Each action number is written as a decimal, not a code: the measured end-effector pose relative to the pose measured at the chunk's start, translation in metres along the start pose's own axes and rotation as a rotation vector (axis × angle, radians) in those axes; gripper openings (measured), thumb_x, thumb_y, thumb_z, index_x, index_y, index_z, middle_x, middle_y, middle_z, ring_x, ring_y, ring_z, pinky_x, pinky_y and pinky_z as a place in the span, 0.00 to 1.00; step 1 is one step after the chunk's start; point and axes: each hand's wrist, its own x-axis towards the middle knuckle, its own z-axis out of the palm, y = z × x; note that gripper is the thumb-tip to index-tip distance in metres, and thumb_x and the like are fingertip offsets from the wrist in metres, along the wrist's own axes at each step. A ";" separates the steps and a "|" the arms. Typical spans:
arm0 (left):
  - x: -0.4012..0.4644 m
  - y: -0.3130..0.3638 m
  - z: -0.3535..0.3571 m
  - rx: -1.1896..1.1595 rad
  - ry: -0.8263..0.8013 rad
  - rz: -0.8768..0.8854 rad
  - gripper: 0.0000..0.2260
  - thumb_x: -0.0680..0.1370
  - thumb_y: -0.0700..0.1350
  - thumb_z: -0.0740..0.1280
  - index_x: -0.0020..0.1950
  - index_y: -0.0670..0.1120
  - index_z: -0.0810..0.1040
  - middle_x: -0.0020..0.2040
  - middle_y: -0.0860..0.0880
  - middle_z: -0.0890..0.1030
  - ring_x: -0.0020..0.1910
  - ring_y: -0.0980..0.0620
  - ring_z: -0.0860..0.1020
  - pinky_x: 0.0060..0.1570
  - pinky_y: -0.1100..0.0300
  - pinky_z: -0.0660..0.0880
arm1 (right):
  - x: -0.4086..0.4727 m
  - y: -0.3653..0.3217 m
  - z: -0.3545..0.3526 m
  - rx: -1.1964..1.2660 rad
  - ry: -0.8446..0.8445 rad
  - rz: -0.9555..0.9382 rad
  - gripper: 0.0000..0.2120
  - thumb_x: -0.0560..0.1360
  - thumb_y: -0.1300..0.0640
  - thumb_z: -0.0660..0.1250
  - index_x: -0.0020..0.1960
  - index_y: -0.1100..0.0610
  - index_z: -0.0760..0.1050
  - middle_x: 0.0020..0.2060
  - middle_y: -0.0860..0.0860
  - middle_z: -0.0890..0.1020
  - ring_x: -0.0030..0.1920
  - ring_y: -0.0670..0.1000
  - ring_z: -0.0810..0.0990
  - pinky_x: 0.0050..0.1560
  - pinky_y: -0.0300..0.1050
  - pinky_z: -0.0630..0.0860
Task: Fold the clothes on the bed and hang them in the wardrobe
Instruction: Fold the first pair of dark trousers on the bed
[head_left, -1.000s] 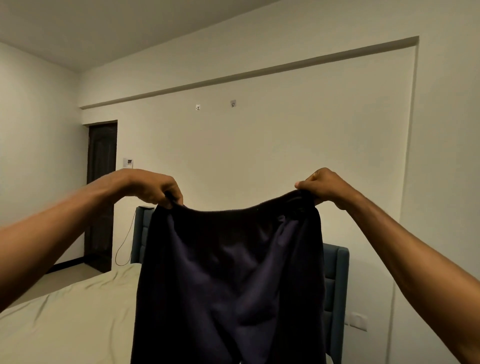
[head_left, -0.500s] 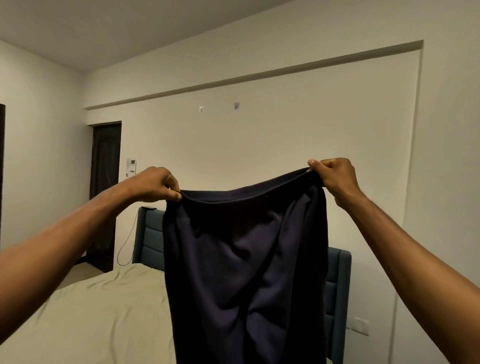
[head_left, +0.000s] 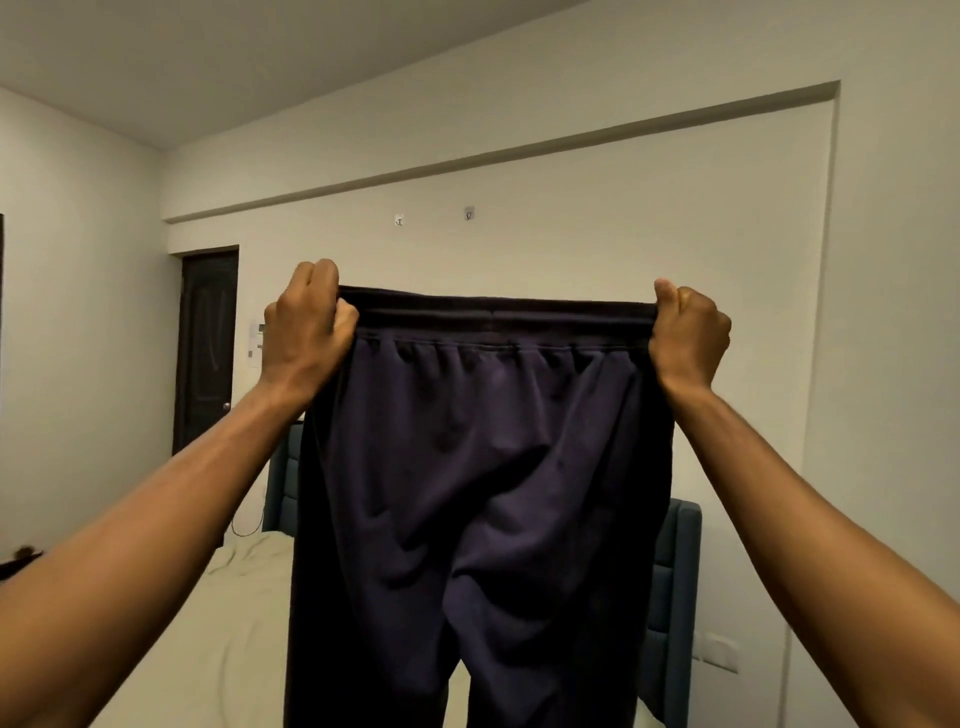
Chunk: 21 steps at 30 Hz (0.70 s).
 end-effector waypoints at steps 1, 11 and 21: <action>0.001 0.006 0.002 -0.032 0.047 -0.049 0.03 0.77 0.36 0.62 0.47 0.39 0.68 0.44 0.42 0.69 0.37 0.43 0.67 0.36 0.50 0.62 | 0.001 -0.001 0.001 -0.002 0.031 0.010 0.22 0.85 0.48 0.56 0.38 0.61 0.68 0.34 0.55 0.73 0.39 0.57 0.69 0.41 0.47 0.60; 0.009 0.015 0.011 -0.066 0.133 0.016 0.06 0.84 0.43 0.58 0.56 0.43 0.61 0.50 0.34 0.74 0.36 0.34 0.74 0.31 0.47 0.67 | 0.007 0.024 -0.002 -0.014 0.177 -0.268 0.21 0.85 0.49 0.57 0.40 0.62 0.69 0.33 0.60 0.75 0.33 0.58 0.68 0.37 0.47 0.58; 0.018 -0.011 -0.003 0.105 -0.046 0.171 0.08 0.85 0.45 0.58 0.54 0.39 0.64 0.46 0.34 0.76 0.31 0.30 0.74 0.29 0.47 0.64 | 0.014 0.025 -0.004 -0.143 0.082 -0.440 0.20 0.84 0.48 0.57 0.36 0.57 0.65 0.30 0.63 0.75 0.31 0.59 0.67 0.35 0.49 0.59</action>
